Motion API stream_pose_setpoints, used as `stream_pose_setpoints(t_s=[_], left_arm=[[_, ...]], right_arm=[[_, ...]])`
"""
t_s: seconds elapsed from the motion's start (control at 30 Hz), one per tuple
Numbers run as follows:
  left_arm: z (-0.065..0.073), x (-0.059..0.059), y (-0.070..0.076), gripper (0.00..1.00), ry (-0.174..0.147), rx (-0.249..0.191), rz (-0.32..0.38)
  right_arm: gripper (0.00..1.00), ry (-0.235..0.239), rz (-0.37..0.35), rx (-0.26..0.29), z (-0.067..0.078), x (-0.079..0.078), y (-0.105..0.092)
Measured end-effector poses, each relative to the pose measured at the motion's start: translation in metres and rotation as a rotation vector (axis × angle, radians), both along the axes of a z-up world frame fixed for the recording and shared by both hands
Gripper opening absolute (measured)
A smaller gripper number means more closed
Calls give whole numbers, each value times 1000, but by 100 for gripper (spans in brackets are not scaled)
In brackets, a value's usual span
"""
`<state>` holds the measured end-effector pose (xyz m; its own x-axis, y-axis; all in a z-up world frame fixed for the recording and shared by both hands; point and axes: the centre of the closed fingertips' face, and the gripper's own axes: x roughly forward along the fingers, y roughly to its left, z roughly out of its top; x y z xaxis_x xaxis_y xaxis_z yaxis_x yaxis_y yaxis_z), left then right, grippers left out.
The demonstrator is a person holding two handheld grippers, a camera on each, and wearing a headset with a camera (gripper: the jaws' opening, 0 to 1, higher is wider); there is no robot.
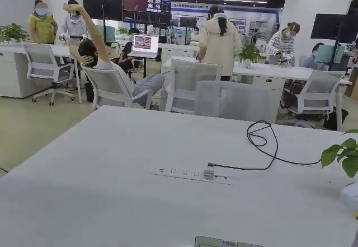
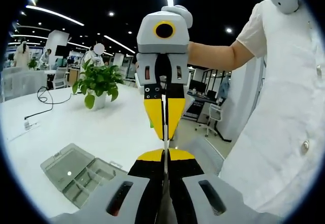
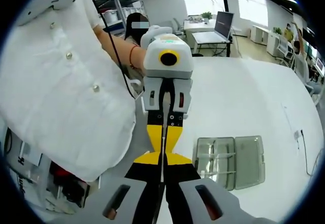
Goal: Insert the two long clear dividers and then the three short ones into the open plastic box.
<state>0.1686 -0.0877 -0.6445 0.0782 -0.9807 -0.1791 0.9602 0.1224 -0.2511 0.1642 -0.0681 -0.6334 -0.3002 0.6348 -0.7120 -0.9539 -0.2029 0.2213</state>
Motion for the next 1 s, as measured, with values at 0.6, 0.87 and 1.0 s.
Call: stream_pose_setpoints(t_s=[0.6,0.87,1.0], left_arm=[[-16,8,19,15,47,35,98],[-31,19,40,33,63,91,196],[-40,22,51,40,70,115,239]], right_arm=[[3,-35,-64,6,4,21,-11],[3,-97,-151,-32,-9,50,-21],[3,-132,-188,-80,-27,70,-31]])
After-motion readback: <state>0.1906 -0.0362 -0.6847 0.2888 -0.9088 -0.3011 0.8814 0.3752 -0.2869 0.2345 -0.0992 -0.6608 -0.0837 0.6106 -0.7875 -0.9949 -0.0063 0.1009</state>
